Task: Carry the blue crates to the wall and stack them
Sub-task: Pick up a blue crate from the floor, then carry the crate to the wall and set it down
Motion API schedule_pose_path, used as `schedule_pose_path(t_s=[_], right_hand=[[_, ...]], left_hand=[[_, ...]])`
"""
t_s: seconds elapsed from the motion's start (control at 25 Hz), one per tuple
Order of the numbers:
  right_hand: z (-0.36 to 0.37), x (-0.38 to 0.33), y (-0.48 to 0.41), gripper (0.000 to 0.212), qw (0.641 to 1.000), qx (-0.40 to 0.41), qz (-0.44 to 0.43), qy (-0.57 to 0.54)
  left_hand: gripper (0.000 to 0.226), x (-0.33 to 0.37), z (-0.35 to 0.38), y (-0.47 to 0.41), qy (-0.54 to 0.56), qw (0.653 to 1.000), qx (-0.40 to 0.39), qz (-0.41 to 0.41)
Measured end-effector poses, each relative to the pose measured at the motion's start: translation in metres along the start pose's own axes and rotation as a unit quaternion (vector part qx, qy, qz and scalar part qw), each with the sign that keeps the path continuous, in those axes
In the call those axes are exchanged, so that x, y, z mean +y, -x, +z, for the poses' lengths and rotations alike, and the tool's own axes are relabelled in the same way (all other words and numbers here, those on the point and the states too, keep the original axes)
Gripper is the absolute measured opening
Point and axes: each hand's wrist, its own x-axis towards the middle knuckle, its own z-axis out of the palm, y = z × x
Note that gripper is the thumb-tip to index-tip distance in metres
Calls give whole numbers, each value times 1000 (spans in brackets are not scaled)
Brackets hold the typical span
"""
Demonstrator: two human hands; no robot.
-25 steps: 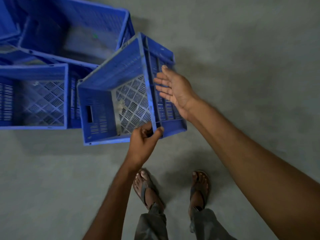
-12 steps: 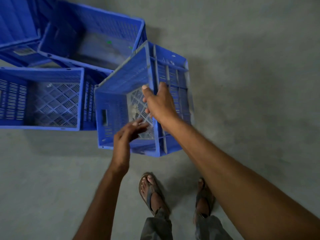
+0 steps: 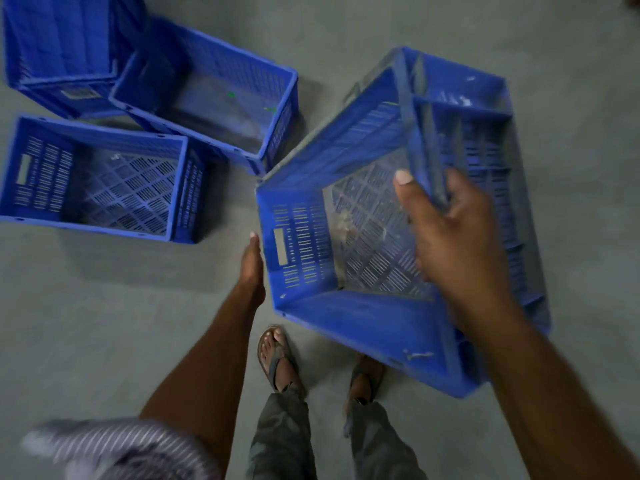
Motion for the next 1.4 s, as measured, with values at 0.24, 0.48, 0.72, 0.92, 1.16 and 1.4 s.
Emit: schedule_pose_path(t_s=[0.24,0.48,0.72,0.92,1.16,1.4], right_hand=[[-61,-52,40,35,999,-22,-44,14],[-120,-44,-15,38,993,-72,57,76],[-177,-21,-32,49,984,-44,173,5],[-218,-15,-6,50,971,-57,221,-67],[-257,2,39,55,951,-54,279,-121],[-319,36,77,62,930,20,331,-161]], left_hand=[[64,7,-11,3,16,999,8,-31],[63,29,-58,48,57,996,-30,-64],[63,115,-82,128,35,989,-130,-56],[63,185,-77,181,-29,990,-136,-29],[67,246,-35,226,-184,970,-159,4],[78,277,57,282,-341,921,-181,47]])
